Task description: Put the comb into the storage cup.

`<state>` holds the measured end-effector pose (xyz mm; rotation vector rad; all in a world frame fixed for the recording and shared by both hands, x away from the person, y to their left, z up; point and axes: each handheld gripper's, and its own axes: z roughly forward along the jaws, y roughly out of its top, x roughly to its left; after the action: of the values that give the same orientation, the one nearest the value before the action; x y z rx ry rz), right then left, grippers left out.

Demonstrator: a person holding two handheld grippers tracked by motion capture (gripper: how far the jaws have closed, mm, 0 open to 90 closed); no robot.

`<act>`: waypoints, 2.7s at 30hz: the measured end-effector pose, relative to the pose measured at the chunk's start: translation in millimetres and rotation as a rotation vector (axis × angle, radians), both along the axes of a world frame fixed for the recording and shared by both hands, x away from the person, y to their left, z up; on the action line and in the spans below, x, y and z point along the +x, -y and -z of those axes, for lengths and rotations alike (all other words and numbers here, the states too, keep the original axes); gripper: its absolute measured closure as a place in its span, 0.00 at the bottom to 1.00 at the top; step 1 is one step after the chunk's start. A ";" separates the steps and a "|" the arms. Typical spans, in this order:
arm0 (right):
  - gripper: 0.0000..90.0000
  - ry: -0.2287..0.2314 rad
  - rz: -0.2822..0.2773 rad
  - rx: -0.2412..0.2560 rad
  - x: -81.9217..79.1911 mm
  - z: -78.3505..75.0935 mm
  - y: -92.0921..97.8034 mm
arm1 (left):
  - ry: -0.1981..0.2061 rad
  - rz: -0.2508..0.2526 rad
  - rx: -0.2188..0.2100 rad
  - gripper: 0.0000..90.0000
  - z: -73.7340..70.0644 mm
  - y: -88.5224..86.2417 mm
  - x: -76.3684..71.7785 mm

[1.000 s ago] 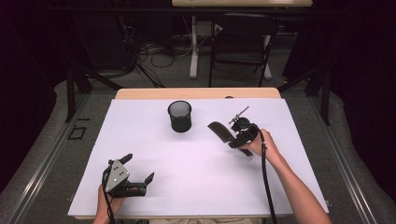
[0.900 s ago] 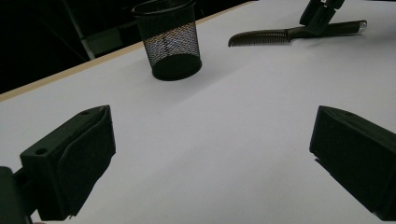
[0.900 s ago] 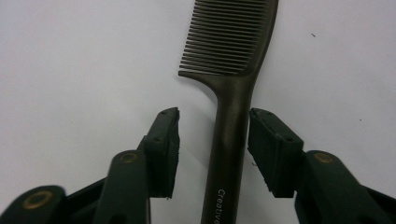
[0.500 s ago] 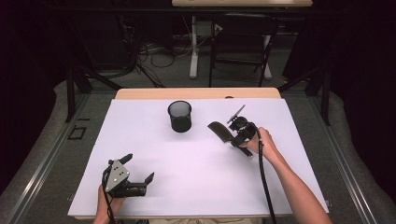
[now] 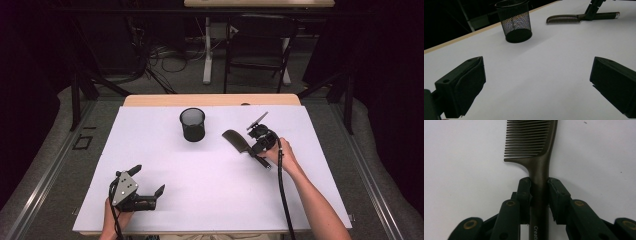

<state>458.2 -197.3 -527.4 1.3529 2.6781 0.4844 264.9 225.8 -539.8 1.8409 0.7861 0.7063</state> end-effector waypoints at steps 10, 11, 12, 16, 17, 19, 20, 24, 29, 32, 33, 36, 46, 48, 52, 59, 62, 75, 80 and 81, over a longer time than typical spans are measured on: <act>0.81 0.051 -0.002 0.066 -6.9 -5.7 7.2 | 0.003 -0.005 0.002 0.00 -0.3 0.3 -0.3; 0.81 0.046 0.000 0.056 -8.0 -7.0 7.5 | 0.003 -0.005 0.002 0.00 -0.3 0.3 -0.3; 0.81 0.046 0.000 0.056 -8.0 -7.0 7.5 | 0.003 -0.004 0.003 0.00 -0.3 0.4 -0.3; 0.81 0.076 -0.009 0.079 -11.2 -6.6 11.5 | 0.004 0.003 0.002 0.00 -0.4 1.1 -0.6; 0.81 0.068 -0.007 0.067 -12.6 -8.6 12.7 | 0.003 0.005 0.001 0.00 -0.3 1.3 -0.4; 0.81 0.108 -0.009 0.100 -14.3 -6.1 14.6 | -0.001 0.006 0.010 0.00 0.0 1.7 -0.5; 0.81 0.111 -0.001 0.111 -16.0 -7.0 15.8 | -0.005 0.011 0.016 0.00 0.1 1.8 -0.1; 0.81 0.132 -0.001 0.120 -16.9 -8.5 19.3 | -0.002 0.007 0.010 0.00 0.1 1.5 -0.3; 0.81 0.155 -0.007 0.143 -21.3 -10.2 20.4 | -0.002 0.002 0.009 0.00 -0.2 0.7 -0.6; 0.81 0.172 -0.001 0.152 -23.6 -12.2 20.9 | -0.009 0.005 0.015 0.00 0.2 1.4 -0.5; 0.81 0.172 -0.001 0.152 -23.6 -12.2 20.9 | -0.009 0.005 0.015 0.00 0.2 1.4 -0.5; 0.81 0.198 -0.006 0.166 -27.1 -14.9 21.8 | -0.006 0.001 0.010 0.00 0.0 1.1 -0.5; 0.81 0.241 -0.018 0.198 -32.1 -18.5 23.2 | -0.003 -0.003 0.013 0.00 -0.1 0.4 -0.6; 0.81 0.255 -0.017 0.206 -33.2 -18.8 22.6 | -0.004 -0.006 0.011 0.00 -0.1 -0.3 -0.8; 0.81 0.267 -0.017 0.212 -33.6 -19.4 23.4 | -0.004 -0.008 0.008 0.00 0.1 -1.0 -0.7; 0.81 0.295 -0.009 0.243 -34.4 -21.4 24.8 | -0.005 -0.006 0.006 0.00 0.2 -0.5 -0.5; 0.81 0.301 -0.009 0.244 -34.6 -22.5 24.8 | -0.007 -0.003 0.006 0.00 0.5 -0.2 0.0; 0.81 0.364 -0.030 0.286 -38.0 -28.7 24.2 | -0.008 -0.001 0.000 0.00 0.3 -1.1 0.2; 0.81 0.396 -0.041 0.300 -39.0 -30.9 21.7 | -0.003 -0.009 -0.005 0.00 0.0 -3.0 0.2; 0.81 0.400 -0.045 0.303 -39.4 -31.3 21.1 | -0.002 -0.008 -0.004 0.00 -0.2 -3.0 0.2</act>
<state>418.9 -218.4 -496.0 1.1097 2.3742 1.0764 265.1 228.8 -539.6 1.8357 0.7957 0.7078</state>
